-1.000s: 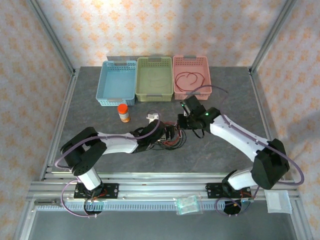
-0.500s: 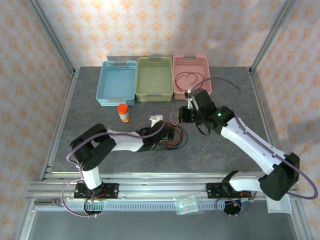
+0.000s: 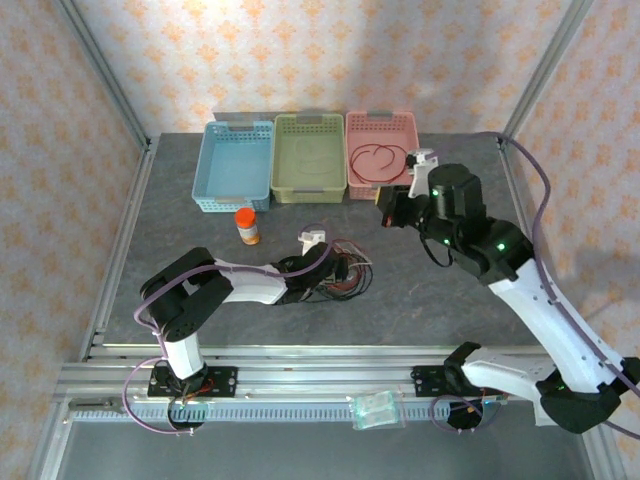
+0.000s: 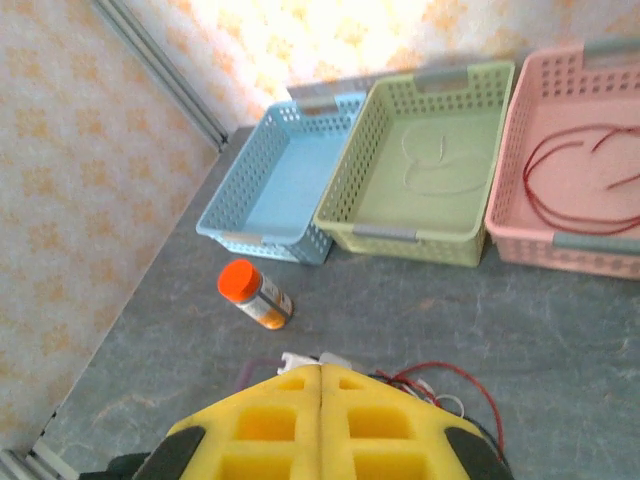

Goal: Untangle the cables

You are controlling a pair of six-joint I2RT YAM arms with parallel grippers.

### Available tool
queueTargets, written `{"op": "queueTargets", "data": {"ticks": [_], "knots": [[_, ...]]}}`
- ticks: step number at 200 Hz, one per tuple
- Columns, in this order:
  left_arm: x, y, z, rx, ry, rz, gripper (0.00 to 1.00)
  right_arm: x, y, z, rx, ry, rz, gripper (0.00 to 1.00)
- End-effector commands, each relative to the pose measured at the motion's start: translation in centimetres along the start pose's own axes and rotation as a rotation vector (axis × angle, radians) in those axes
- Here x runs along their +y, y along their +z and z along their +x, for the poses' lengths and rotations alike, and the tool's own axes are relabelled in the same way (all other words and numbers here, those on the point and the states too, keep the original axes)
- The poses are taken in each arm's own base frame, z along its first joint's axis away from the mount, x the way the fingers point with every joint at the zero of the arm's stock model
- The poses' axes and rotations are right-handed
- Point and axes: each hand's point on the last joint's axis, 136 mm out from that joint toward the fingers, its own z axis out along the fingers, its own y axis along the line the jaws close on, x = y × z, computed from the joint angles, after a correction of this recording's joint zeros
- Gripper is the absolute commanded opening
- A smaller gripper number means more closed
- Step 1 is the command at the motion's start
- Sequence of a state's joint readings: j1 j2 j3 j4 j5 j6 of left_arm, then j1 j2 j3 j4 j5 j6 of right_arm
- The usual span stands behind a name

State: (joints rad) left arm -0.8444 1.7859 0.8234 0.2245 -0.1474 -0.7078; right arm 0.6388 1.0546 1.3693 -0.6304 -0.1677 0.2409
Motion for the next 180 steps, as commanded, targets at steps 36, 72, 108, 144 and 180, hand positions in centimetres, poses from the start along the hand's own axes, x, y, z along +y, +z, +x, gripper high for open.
{"op": "queueTargets", "data": {"ticks": [36,72,108,144,180], "knots": [[3.4,0.6,3.6,0.085,0.003,-0.094,0.84,-1.0,-2.7,-2.6,-0.082,-0.065,0.097,0.0],[3.4,0.5,3.4,0.081,0.013,-0.101,0.84,-6.1,1.8,2.5,0.062,-0.036,0.318,0.22],[3.4,0.4,3.5,0.08,0.01,-0.094,0.84,-8.5,6.9,8.1,0.205,0.122,0.358,0.46],[3.1,0.2,3.5,0.068,-0.009,-0.063,0.84,-10.0,12.2,12.6,0.339,0.216,0.355,0.46],[3.0,-0.1,3.4,0.055,-0.019,-0.035,0.83,-11.8,17.0,16.5,0.502,0.209,0.37,0.46]]}}
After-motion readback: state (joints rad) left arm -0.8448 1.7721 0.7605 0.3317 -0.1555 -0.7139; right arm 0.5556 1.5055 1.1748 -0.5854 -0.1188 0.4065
